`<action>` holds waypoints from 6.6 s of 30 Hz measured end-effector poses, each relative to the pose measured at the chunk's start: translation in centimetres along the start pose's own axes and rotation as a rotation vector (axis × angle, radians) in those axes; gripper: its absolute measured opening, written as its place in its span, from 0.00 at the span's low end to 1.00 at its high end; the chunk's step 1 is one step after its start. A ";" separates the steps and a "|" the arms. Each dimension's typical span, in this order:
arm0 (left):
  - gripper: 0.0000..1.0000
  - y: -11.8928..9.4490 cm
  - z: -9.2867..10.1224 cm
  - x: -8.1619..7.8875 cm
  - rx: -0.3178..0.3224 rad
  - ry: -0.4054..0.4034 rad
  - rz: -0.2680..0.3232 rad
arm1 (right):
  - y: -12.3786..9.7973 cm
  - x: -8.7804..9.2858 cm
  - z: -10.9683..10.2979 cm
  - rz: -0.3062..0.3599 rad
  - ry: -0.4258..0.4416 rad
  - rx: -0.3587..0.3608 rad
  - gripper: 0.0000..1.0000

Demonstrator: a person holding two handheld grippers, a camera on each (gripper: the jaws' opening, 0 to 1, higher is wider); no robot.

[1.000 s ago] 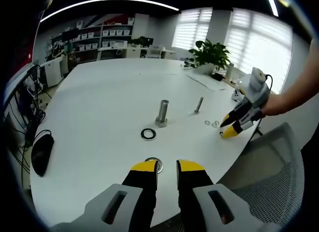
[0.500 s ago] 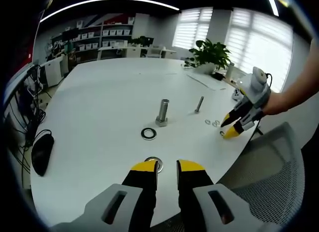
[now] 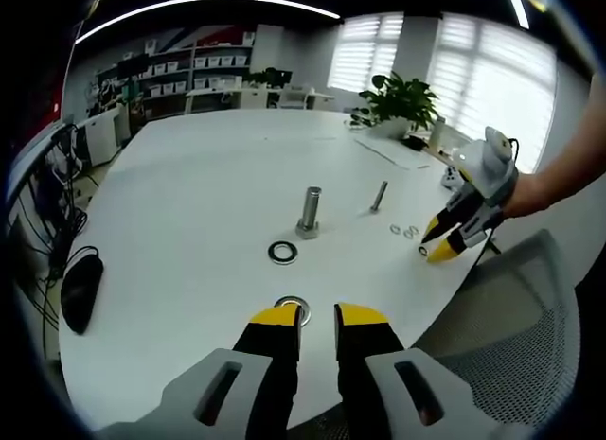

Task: Place the washer onto the threaded stud by aligning its center hole with the stud, sliding it down to the base, and recovering from edge contact or off-axis alignment until the washer reaches the visible bottom stop.

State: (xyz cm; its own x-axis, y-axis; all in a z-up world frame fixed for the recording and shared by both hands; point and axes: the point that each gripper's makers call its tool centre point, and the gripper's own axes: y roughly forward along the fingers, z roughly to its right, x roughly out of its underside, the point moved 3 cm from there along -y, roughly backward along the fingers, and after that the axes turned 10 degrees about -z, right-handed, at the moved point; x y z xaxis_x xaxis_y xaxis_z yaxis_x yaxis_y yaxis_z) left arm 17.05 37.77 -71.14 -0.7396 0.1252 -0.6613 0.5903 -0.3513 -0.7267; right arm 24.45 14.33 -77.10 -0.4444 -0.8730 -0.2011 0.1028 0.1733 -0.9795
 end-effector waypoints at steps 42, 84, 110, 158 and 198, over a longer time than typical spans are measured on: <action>0.11 0.1 0.0 0.1 -0.004 0.006 -0.010 | 0.4 -1.2 -0.3 -0.251 -0.283 -0.005 0.15; 0.11 0.0 -0.2 0.1 -0.004 -0.001 -0.012 | -0.6 -1.1 0.5 -0.293 -0.169 -0.024 0.13; 0.11 0.1 -0.3 0.2 -0.004 -0.002 -0.013 | -4.1 -5.9 6.2 -0.189 -0.196 0.041 0.13; 0.10 0.2 -0.2 0.3 -0.005 -0.007 -0.024 | -3.6 -9.2 8.4 -0.175 -0.302 0.052 0.13; 0.09 0.3 -0.5 0.7 -0.016 -0.008 -0.042 | 1.3 -8.8 8.2 -0.232 -0.283 0.011 0.15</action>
State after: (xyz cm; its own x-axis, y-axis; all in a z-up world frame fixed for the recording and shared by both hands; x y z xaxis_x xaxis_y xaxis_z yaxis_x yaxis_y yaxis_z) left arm 16.84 38.24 -71.90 -0.7663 0.1317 -0.6289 0.5640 -0.3308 -0.7566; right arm 35.85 18.53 -76.49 -0.1932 -0.9804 0.0389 0.0384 -0.0472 -0.9981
